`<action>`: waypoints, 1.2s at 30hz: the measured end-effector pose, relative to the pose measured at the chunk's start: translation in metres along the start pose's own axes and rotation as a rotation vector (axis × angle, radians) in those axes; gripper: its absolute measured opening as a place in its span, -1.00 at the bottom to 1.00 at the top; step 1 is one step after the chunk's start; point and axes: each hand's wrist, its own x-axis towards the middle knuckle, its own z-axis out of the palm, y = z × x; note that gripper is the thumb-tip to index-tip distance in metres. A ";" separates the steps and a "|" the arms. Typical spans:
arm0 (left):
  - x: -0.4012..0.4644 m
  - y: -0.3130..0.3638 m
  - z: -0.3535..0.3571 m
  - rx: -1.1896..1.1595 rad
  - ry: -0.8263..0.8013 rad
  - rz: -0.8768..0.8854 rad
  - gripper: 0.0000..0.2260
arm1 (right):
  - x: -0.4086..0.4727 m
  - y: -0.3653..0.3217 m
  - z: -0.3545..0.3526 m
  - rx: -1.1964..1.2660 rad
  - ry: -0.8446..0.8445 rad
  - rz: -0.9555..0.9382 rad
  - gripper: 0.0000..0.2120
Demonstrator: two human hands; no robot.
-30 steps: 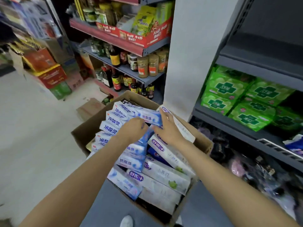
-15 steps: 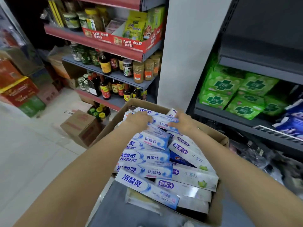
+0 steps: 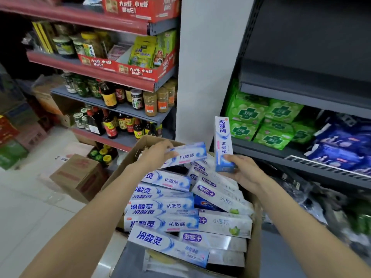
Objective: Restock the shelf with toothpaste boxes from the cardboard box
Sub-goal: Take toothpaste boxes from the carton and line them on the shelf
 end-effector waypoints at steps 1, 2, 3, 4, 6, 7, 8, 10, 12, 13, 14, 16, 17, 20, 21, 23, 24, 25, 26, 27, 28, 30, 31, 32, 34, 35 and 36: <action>0.000 0.012 -0.001 -0.110 0.021 0.009 -0.80 | -0.002 -0.004 -0.004 0.006 0.011 -0.015 -0.93; -0.001 0.028 -0.002 -0.169 0.038 0.017 -0.78 | -0.004 -0.008 -0.009 0.000 0.013 -0.028 -0.91; 0.001 0.045 -0.001 -0.201 0.052 0.006 -0.75 | -0.008 -0.012 -0.014 -0.011 0.006 -0.033 -0.92; 0.001 0.065 0.001 -0.246 0.071 -0.011 -0.73 | -0.011 -0.015 -0.021 -0.022 -0.009 -0.033 -0.96; 0.008 0.103 0.013 -0.407 0.107 -0.050 -0.73 | -0.016 -0.024 -0.041 -0.008 -0.036 -0.045 -0.81; 0.011 0.124 0.019 -0.529 0.107 -0.076 -0.74 | -0.019 -0.029 -0.052 0.001 -0.037 -0.057 -0.72; 0.015 0.144 0.026 -0.662 0.086 -0.102 -0.72 | -0.023 -0.036 -0.065 -0.011 -0.039 -0.076 -0.66; 0.020 0.189 0.041 -0.867 0.021 -0.138 -0.68 | -0.033 -0.050 -0.096 -0.039 -0.047 -0.132 -0.63; 0.023 0.236 0.057 -1.009 -0.013 -0.122 -0.75 | -0.046 -0.066 -0.130 -0.034 -0.045 -0.185 -0.70; 0.026 0.260 0.066 -1.083 -0.034 -0.109 -0.77 | -0.053 -0.075 -0.149 -0.029 -0.042 -0.210 -0.72; 0.027 0.287 0.076 -1.136 -0.051 -0.095 -0.78 | -0.059 -0.084 -0.170 -0.043 -0.039 -0.236 -0.71; 0.031 0.334 0.097 -1.185 -0.074 -0.061 -0.78 | -0.071 -0.101 -0.213 -0.116 -0.032 -0.283 -0.67; 0.035 0.356 0.106 -1.193 -0.081 -0.041 -0.78 | -0.076 -0.109 -0.236 -0.155 -0.019 -0.314 -0.65; 0.047 0.423 0.139 -1.184 -0.114 0.021 -0.81 | -0.084 -0.131 -0.301 -0.211 0.087 -0.392 -0.71; 0.051 0.445 0.150 -1.176 -0.133 0.043 -0.82 | -0.086 -0.138 -0.321 -0.176 0.132 -0.401 -0.78; 0.057 0.488 0.172 -1.154 -0.166 0.076 -0.83 | -0.089 -0.149 -0.361 -0.106 0.197 -0.410 -0.87; 0.063 0.507 0.182 -1.146 -0.181 0.097 -0.84 | -0.092 -0.155 -0.381 -0.102 0.220 -0.422 -0.88; 0.068 0.526 0.190 -1.142 -0.189 0.119 -0.85 | -0.094 -0.160 -0.400 -0.124 0.240 -0.435 -0.88; 0.074 0.544 0.197 -1.142 -0.192 0.130 -0.86 | -0.097 -0.165 -0.418 -0.157 0.255 -0.443 -0.87; 0.081 0.562 0.204 -1.143 -0.196 0.130 -0.87 | -0.098 -0.169 -0.436 -0.188 0.271 -0.438 -0.83; 0.091 0.579 0.212 -1.151 -0.204 0.128 -0.86 | -0.098 -0.174 -0.455 -0.203 0.288 -0.435 -0.79; 0.108 0.609 0.225 -1.155 -0.219 0.141 -0.84 | -0.092 -0.183 -0.486 -0.202 0.329 -0.427 -0.75; 0.120 0.627 0.234 -1.140 -0.232 0.158 -0.84 | -0.087 -0.191 -0.505 -0.190 0.359 -0.432 -0.77; 0.131 0.644 0.241 -1.120 -0.242 0.174 -0.83 | -0.081 -0.198 -0.522 -0.180 0.387 -0.441 -0.79; 0.158 0.677 0.255 -1.090 -0.249 0.216 -0.82 | -0.070 -0.214 -0.555 -0.194 0.434 -0.457 -0.82; 0.172 0.693 0.262 -1.079 -0.244 0.241 -0.83 | -0.065 -0.223 -0.572 -0.203 0.464 -0.465 -0.83; 0.185 0.709 0.266 -1.070 -0.234 0.261 -0.85 | -0.059 -0.233 -0.589 -0.201 0.497 -0.477 -0.82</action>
